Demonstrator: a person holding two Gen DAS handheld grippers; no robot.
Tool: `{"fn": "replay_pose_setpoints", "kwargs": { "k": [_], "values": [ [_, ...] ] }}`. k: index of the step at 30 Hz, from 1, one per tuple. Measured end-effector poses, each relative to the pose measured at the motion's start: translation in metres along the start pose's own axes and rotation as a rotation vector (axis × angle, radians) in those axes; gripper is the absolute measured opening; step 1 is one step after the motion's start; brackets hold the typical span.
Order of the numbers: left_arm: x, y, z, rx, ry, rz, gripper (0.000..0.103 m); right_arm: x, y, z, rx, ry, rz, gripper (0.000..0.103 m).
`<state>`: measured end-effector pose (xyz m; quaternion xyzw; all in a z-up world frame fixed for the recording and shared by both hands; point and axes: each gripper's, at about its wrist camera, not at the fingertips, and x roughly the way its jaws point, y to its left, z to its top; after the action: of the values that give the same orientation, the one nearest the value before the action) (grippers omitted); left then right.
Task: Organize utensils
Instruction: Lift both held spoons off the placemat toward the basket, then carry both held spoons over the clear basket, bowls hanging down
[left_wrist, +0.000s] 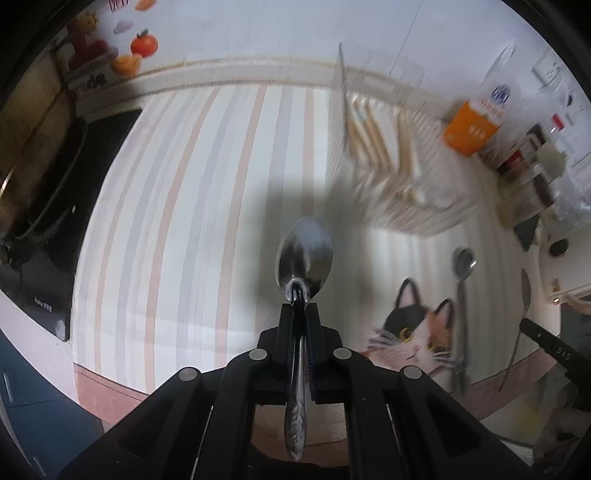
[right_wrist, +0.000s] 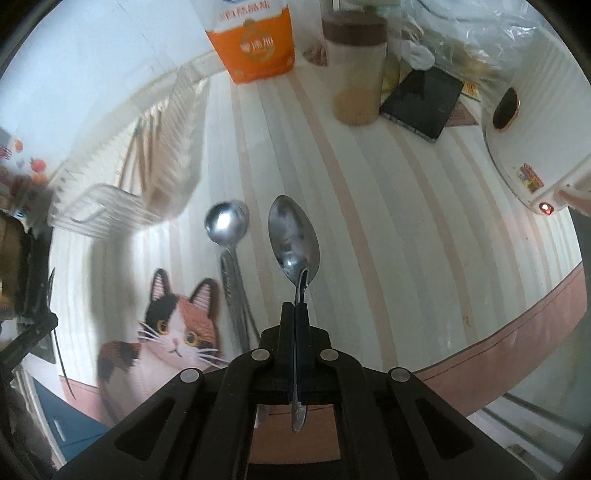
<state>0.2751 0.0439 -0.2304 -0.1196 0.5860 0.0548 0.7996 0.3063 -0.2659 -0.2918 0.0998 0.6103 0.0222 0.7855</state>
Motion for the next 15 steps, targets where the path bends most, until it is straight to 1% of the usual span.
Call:
{"fn": "replay_pose_setpoints", "kwargs": {
  "k": [3, 8, 10, 13, 15],
  "values": [
    [-0.021, -0.005, 0.016, 0.004, -0.044, -0.037, 0.002, -0.022, 0.008, 0.007, 0.0, -0.033, 0.046, 0.0],
    [-0.06, -0.025, 0.063, 0.012, -0.124, -0.138, 0.0, -0.055, 0.045, 0.04, -0.043, -0.103, 0.139, 0.0],
    [-0.071, -0.034, 0.084, 0.024, -0.159, -0.165, 0.0, -0.065, 0.066, 0.057, -0.067, -0.128, 0.175, 0.0],
    [-0.082, -0.039, 0.111, 0.024, -0.196, -0.192, 0.0, -0.069, 0.095, 0.079, -0.096, -0.156, 0.201, 0.0],
    [-0.084, -0.04, 0.118, 0.054, -0.199, -0.202, 0.001, -0.066, 0.107, 0.089, -0.105, -0.148, 0.212, 0.0]
  ]
}}
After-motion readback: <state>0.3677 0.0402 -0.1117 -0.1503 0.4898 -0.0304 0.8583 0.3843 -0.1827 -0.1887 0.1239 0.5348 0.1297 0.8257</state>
